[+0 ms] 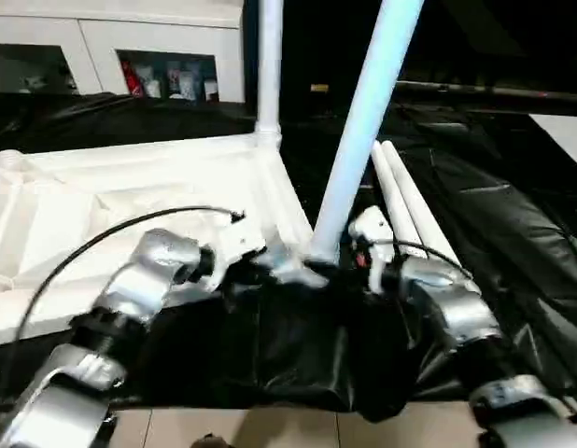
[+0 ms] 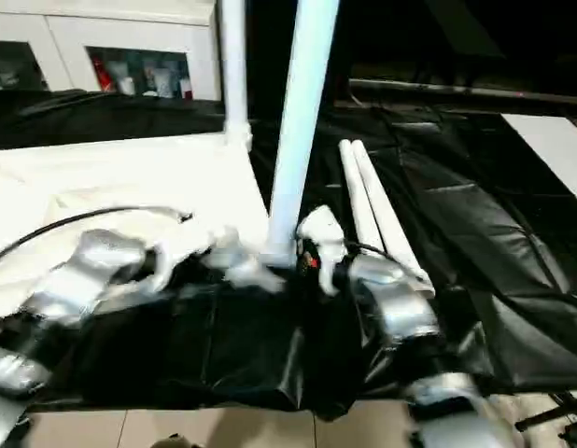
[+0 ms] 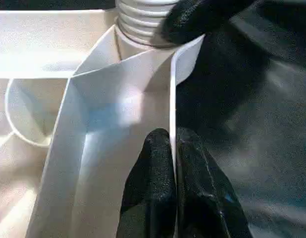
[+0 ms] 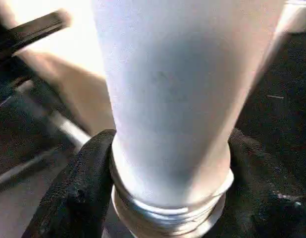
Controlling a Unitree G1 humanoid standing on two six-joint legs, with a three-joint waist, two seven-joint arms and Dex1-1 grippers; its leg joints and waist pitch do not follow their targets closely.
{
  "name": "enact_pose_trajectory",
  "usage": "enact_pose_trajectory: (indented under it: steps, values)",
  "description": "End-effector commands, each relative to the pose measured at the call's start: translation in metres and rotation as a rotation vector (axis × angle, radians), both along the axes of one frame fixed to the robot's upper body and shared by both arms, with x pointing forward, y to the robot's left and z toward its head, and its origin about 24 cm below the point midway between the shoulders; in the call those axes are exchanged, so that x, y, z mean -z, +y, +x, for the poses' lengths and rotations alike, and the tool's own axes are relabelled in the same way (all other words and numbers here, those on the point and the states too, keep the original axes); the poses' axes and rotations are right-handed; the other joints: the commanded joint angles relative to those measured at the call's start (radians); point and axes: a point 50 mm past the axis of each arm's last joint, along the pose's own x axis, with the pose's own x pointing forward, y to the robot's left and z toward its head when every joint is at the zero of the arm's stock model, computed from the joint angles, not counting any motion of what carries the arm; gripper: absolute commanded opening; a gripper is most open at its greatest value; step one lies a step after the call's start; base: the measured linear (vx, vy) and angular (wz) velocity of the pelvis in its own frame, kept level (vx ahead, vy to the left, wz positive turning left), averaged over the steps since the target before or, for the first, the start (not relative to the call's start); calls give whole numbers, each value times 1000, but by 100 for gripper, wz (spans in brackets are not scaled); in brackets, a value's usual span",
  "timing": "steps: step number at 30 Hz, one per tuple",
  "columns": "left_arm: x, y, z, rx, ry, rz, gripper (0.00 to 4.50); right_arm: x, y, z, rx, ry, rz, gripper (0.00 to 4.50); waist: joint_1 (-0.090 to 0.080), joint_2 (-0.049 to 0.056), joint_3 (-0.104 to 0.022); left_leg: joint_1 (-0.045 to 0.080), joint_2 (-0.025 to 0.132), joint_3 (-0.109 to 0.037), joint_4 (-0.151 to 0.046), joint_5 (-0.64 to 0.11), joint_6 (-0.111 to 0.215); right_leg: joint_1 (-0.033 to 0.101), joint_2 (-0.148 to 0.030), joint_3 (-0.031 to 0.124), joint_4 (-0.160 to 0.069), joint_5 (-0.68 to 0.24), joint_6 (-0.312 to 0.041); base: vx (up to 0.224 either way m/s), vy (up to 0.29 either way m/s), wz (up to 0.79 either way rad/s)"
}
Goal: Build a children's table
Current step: Rotate leg to tighten
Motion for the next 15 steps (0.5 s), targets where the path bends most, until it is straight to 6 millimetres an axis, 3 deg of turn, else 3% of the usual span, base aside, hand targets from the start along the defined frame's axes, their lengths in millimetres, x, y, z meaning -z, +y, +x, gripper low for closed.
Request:
enact_pose_trajectory:
  steps: [1,3,6,9,11,15]
  values:
    - [-3,-4,15,-212,-50,-48,0,14,-3,6,222,80,29,277,-6,13,-64,9,48,-10,-68,-93,-4,56,-88,52,-72,49,-265,0,0,0]
    - [-1,-10,19,-267,-53,-52,0,18,-1,9,322,97,3,277,-10,14,-62,9,45,-10,-70,-105,-23,54,-86,53,-76,23,-252,0,0,0]
    - [4,-29,20,-331,-48,-50,0,26,9,15,493,136,-55,277,-14,13,-62,7,40,-7,-70,-115,-18,54,-85,56,-81,-5,-237,0,0,0]
    - [7,-37,19,-347,-42,-34,0,25,19,17,487,127,-63,277,-11,13,-63,4,39,-6,-67,-108,4,54,-86,57,-83,0,-224,0,0,0]
    - [9,-39,18,-352,-38,-26,0,24,23,17,475,123,-62,333,-11,14,-64,2,39,-5,-66,-101,19,54,-84,57,-82,14,-220,0,0,0]
    - [11,-38,18,-338,-54,-11,0,11,35,22,407,93,40,367,-14,9,-61,1,41,-6,-70,-126,32,52,-86,55,-87,-34,-215,0,0,0]
